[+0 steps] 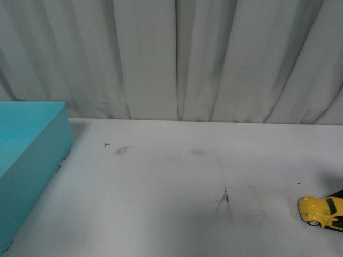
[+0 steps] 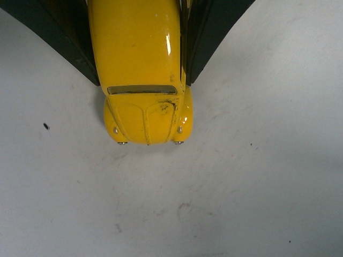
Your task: Wind up and store yellow beetle toy
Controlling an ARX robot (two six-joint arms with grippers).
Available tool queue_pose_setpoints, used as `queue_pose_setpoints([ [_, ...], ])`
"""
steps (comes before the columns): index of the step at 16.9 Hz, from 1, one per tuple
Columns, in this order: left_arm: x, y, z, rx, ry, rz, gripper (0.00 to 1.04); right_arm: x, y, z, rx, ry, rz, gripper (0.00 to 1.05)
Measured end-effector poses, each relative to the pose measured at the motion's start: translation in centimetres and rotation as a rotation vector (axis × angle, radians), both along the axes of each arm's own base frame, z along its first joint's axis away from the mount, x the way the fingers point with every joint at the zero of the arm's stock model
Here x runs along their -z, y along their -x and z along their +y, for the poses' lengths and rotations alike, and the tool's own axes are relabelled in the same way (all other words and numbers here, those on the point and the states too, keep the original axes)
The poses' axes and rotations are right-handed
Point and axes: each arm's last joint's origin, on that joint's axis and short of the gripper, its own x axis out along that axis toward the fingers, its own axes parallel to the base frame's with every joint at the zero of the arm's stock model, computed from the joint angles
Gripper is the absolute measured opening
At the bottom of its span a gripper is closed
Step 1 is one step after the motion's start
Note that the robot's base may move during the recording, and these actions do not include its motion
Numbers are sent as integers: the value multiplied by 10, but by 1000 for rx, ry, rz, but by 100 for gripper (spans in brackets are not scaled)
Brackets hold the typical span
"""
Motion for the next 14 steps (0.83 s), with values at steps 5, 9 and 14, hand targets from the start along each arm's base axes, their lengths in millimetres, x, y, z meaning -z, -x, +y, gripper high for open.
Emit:
queue_pose_setpoints([
  [5,0,0,0,0,0,0,98,-2,10,-12,32,4,21,41],
  [9,0,0,0,0,0,0,98,-1,10,-12,29,34,15,59],
  [14,0,0,0,0,0,0,98,2,13,-11,30,27,39,97],
])
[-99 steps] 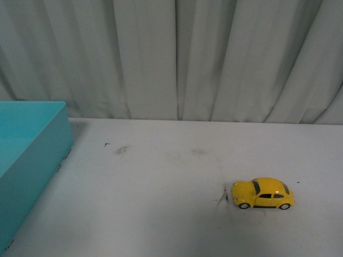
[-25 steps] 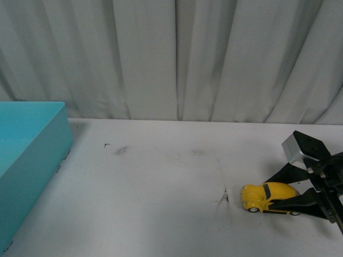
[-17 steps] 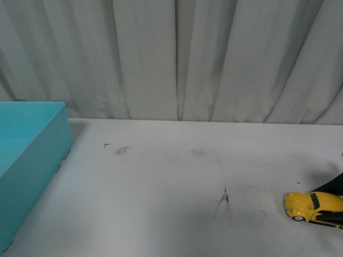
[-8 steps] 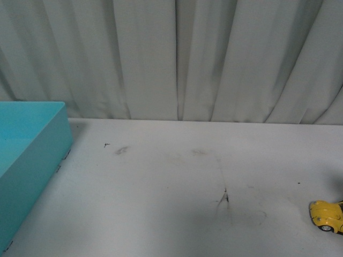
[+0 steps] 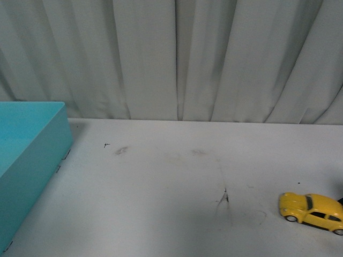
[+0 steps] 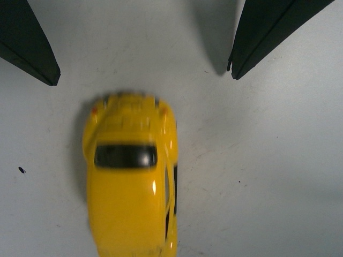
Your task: Wind up and store yellow beetle toy
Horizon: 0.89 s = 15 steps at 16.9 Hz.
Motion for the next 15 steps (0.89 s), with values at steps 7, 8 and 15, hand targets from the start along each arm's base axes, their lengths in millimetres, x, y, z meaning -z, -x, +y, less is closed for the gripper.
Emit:
queue_pose_setpoints([
  [7,0,0,0,0,0,0,98,0,0,0,-1,0,0,98],
  [8,0,0,0,0,0,0,98,0,0,0,-1,2,-3,98],
  [15,0,0,0,0,0,0,98,-14,-9,5,-2,-140,-154,98],
])
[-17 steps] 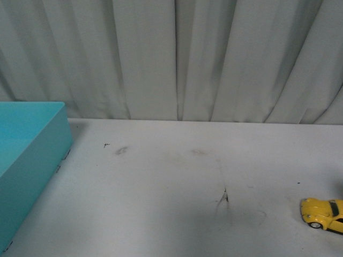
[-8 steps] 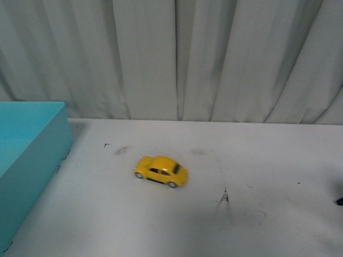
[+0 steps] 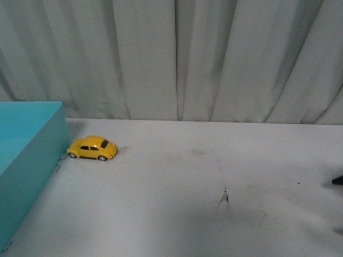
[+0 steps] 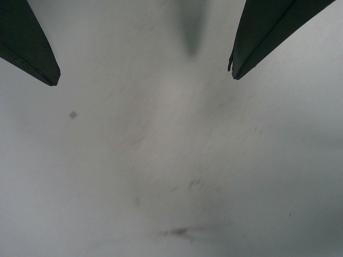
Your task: Wind up and store yellow beetle toy
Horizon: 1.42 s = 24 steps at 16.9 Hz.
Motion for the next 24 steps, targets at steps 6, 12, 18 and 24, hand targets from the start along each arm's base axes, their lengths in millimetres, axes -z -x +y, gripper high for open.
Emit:
queue_pose_setpoints([
  [6,0,0,0,0,0,0,98,-56,-16,13,21,-277,-223,98],
  [12,0,0,0,0,0,0,98,-62,-21,13,136,-364,-167,97],
  [18,0,0,0,0,0,0,98,-100,66,68,1184,-385,-382,32],
  [24,0,0,0,0,0,0,98,-107,147,98,1210,-410,-346,2],
])
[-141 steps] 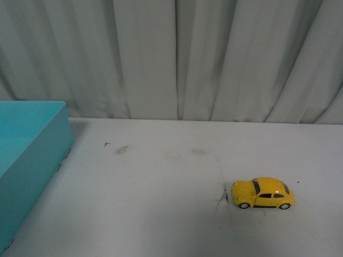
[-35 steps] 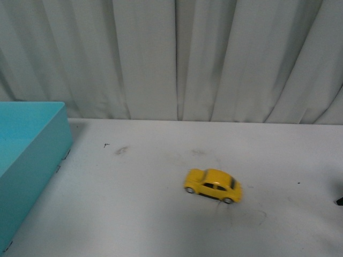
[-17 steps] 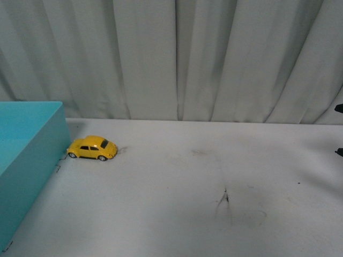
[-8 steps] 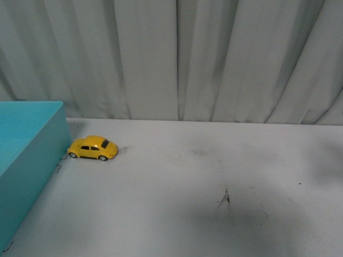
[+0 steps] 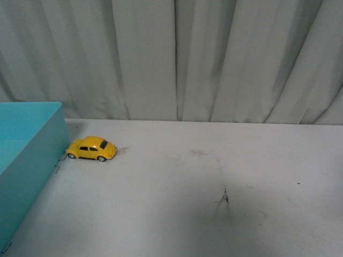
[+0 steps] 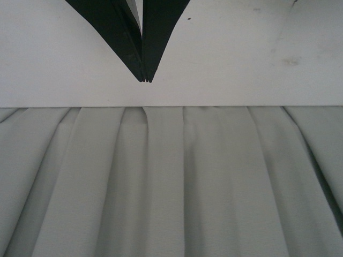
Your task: Wind up and store yellow beetle toy
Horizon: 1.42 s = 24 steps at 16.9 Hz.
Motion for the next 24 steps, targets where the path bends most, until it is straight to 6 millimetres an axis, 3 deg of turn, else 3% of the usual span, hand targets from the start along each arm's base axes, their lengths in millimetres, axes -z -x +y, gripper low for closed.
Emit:
queue_pose_setpoints([
  [3,0,0,0,0,0,0,98,-16,20,14,-8,0,-28,2],
  [9,0,0,0,0,0,0,98,-17,51,15,-11,0,-27,2],
  [24,0,0,0,0,0,0,98,-23,84,15,-11,1,-46,2],
])
